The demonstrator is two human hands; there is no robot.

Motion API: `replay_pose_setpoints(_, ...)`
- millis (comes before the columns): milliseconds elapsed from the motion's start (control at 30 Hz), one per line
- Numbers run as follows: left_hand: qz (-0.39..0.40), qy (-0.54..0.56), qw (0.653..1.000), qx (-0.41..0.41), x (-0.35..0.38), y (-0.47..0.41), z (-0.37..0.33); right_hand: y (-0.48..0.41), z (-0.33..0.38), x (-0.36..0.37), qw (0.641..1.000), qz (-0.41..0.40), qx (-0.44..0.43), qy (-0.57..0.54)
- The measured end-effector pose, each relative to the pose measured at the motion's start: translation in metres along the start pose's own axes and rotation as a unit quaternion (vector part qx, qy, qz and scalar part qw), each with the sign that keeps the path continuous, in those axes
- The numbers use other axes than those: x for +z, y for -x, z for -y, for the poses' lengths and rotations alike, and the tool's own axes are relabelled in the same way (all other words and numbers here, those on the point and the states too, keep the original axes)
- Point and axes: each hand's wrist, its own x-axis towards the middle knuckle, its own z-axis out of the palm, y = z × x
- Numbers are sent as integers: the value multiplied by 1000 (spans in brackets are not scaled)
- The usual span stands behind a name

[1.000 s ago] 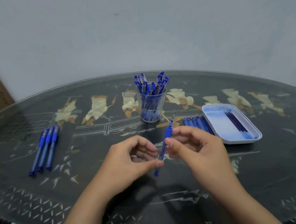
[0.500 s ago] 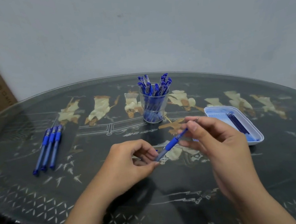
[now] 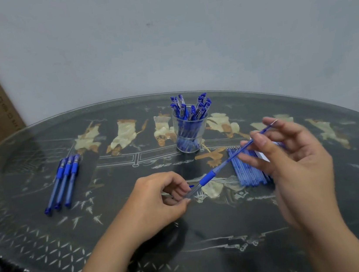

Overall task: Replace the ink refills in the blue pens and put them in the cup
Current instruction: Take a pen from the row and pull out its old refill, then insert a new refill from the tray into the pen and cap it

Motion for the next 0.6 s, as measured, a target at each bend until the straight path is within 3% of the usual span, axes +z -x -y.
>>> replay_pose_setpoints(367,-40,17,999,-20,-5,2,0,-14,21,-17,996,-71,-48,-8)
replay_pose_setpoints(600,-223,191,954,-66,10,-4,6,-47,-1,-20,993,-6,38,110)
